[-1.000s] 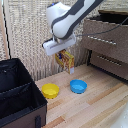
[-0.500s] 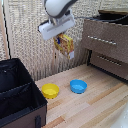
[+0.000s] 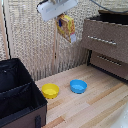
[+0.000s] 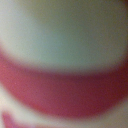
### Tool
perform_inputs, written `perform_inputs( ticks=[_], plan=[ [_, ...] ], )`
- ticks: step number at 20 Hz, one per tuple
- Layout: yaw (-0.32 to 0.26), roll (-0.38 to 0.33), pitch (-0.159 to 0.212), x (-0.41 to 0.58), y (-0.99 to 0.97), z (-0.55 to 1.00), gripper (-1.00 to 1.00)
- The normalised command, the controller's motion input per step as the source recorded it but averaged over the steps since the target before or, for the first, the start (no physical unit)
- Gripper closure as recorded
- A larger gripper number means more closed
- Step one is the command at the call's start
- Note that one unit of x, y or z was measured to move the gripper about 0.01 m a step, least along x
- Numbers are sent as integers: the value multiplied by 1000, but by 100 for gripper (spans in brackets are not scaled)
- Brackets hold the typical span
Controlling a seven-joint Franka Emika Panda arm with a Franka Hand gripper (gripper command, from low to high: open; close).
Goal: Locate and clasp the grip of the topmost drawer. Steadily and circumspectly yank the drawer open. Discover and seize the nutrition bar using your clamp. Deposit the nutrition bar in the accessible drawer. Unclench the nutrition bar.
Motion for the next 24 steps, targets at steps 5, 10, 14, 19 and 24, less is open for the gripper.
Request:
perform_inputs(
  ticks=[5, 10, 14, 19, 24],
  plan=[
    [-169, -17, 96, 526, -272, 957, 100],
    [-101, 54, 130, 443, -543, 782, 100],
    [-87, 76, 137, 349, -589, 749, 100],
    [-72, 77, 153, 179, -687, 711, 100],
    [-58, 79, 174, -46, -814, 653, 100]
  ],
)
